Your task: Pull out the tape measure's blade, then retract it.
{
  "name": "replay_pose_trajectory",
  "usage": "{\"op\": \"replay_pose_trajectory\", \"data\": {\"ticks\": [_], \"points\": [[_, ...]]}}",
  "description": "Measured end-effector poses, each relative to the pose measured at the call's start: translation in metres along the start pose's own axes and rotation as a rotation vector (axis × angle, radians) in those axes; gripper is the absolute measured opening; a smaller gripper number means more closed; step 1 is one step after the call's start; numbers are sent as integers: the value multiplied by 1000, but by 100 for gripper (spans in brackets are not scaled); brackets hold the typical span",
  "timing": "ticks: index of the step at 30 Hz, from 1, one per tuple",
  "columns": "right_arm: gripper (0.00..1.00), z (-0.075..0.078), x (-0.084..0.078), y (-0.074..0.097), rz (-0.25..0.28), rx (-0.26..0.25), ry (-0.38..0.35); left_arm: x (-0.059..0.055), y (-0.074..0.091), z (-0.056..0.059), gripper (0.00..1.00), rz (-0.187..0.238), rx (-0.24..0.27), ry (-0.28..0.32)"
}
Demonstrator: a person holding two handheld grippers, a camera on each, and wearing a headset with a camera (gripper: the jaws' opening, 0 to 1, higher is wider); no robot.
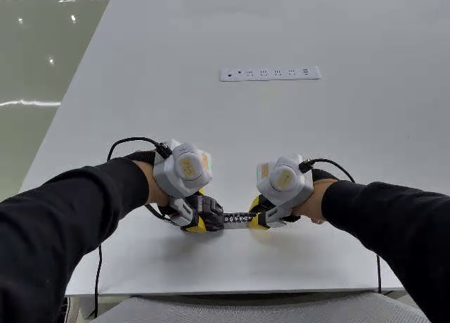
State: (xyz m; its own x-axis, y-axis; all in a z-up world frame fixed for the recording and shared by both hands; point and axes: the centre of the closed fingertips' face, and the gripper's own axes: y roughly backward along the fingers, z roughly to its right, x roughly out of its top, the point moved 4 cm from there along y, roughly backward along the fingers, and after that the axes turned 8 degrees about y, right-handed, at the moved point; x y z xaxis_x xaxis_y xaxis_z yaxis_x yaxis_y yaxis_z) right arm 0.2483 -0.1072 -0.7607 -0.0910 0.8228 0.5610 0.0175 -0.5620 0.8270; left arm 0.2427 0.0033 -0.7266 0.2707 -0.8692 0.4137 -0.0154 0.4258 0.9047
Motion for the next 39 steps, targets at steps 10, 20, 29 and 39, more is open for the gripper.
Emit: {"op": "replay_pose_trajectory", "data": {"ticks": [10, 20, 29, 39], "points": [[10, -1, -1, 1, -4, 0, -2, 0, -1, 0, 34, 3, 5, -6], [10, 0, -4, 2, -7, -4, -9, -1, -1, 0, 34, -8, 3, -9], [10, 0, -5, 3, -9, -3, -10, -1, -1, 0, 34, -9, 3, -9], [10, 1, -13, 10, -16, -2, -22, 0, -1, 0, 34, -14, 7, 1]]}}
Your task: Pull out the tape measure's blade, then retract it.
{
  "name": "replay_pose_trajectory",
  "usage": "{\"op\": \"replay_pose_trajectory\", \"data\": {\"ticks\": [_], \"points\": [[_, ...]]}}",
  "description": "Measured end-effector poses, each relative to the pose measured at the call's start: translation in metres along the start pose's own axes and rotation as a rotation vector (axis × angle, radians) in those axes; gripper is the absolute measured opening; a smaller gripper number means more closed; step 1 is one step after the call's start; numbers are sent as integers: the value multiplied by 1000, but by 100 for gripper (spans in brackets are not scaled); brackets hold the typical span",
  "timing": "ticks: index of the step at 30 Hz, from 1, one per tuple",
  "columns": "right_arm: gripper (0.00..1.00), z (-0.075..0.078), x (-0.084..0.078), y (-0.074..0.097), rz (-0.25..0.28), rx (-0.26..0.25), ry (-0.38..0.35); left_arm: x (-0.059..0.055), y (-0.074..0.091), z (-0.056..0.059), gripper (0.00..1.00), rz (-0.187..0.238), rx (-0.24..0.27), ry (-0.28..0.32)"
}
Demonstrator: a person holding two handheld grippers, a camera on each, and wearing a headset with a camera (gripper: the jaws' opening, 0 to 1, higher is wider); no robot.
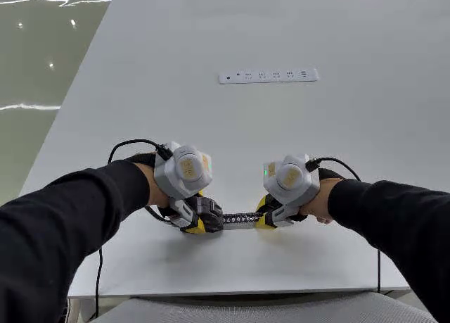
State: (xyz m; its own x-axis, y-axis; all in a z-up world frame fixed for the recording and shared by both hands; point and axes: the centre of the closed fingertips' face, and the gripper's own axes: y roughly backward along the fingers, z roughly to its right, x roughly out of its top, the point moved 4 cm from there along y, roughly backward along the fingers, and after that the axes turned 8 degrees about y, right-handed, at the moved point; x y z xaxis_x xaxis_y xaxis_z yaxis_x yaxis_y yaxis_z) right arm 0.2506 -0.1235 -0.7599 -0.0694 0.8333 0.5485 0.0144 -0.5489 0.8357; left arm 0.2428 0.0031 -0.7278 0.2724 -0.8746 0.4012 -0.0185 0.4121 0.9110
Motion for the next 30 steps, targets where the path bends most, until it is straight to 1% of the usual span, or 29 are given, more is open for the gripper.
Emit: {"op": "replay_pose_trajectory", "data": {"ticks": [17, 26, 27, 30], "points": [[10, 0, -4, 3, -8, 2, -6, 0, 0, 0, 34, 3, -2, 1], [10, 0, -6, 4, -4, 0, -8, 0, 1, 0, 34, 9, -2, 1], [10, 0, -9, 6, -4, -1, -11, 0, 0, 0, 34, 15, -1, 4], [10, -1, -9, 6, -6, -3, -12, 0, 0, 1, 34, 16, -2, 4]]}}
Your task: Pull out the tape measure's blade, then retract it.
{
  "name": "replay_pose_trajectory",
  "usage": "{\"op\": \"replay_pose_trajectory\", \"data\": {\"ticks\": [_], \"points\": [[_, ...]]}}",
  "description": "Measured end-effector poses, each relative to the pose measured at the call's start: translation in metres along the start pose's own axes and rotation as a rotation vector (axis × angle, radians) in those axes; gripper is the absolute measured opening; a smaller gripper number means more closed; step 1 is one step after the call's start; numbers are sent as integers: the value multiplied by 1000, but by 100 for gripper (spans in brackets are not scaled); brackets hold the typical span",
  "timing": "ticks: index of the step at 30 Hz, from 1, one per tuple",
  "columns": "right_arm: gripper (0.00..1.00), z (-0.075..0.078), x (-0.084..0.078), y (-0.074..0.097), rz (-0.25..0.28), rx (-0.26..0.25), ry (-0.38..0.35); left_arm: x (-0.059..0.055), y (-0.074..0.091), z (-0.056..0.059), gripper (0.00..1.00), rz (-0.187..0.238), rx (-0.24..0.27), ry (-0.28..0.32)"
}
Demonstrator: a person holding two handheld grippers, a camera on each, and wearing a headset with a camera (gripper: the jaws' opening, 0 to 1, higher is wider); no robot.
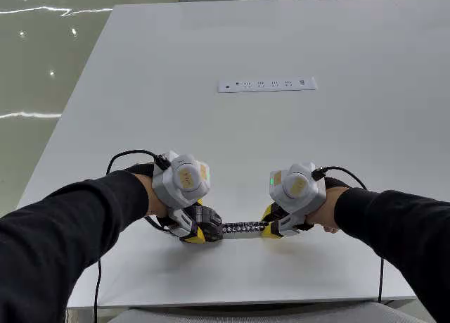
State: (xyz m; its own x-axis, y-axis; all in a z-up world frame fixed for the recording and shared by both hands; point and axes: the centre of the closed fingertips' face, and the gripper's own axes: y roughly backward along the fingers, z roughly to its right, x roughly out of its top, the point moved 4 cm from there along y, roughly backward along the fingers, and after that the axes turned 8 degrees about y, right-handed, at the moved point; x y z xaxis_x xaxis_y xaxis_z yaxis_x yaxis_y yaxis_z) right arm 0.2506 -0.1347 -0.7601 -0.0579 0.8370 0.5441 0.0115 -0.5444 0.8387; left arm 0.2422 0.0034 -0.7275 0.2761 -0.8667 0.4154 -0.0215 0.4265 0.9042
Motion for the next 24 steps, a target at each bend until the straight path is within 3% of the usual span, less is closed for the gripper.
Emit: {"op": "replay_pose_trajectory", "data": {"ticks": [24], "points": [[10, -1, -7, 5, -10, -11, -11, 0, 0, 0, 34, 14, 3, -10]]}}
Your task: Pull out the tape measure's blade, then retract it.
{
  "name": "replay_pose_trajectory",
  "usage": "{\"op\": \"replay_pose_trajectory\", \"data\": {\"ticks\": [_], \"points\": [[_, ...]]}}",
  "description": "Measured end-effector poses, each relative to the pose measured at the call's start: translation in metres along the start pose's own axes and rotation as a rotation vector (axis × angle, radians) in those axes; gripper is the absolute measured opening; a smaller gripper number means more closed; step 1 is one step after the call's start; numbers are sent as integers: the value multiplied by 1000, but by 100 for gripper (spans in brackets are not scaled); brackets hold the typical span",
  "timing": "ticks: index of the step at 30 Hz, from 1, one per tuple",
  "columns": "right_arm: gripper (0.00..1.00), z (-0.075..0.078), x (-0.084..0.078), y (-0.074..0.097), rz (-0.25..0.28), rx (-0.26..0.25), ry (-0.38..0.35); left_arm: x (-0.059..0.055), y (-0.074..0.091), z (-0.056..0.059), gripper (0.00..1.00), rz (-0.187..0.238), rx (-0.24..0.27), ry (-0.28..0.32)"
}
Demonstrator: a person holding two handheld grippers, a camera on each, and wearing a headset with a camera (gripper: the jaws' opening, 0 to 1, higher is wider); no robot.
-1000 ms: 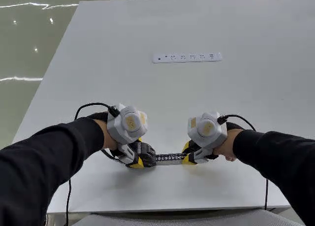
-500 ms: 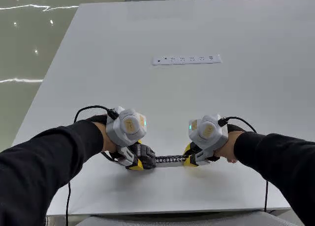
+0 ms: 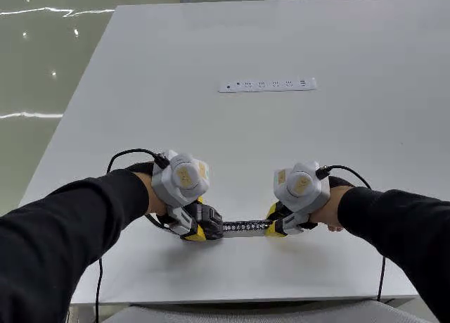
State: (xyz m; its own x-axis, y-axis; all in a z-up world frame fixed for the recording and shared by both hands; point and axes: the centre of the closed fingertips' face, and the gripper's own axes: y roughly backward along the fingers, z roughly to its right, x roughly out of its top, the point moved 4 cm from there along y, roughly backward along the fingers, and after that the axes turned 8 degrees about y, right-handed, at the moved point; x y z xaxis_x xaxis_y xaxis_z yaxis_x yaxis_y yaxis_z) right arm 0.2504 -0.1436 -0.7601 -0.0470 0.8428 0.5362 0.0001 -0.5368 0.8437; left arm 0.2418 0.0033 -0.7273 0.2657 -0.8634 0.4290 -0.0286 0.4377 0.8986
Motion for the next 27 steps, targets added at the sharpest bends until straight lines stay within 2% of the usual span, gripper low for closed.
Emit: {"op": "replay_pose_trajectory", "data": {"ticks": [27], "points": [[10, 1, -8, 5, -11, -5, 4, 0, -1, -1, 34, 2, -1, 18]]}}
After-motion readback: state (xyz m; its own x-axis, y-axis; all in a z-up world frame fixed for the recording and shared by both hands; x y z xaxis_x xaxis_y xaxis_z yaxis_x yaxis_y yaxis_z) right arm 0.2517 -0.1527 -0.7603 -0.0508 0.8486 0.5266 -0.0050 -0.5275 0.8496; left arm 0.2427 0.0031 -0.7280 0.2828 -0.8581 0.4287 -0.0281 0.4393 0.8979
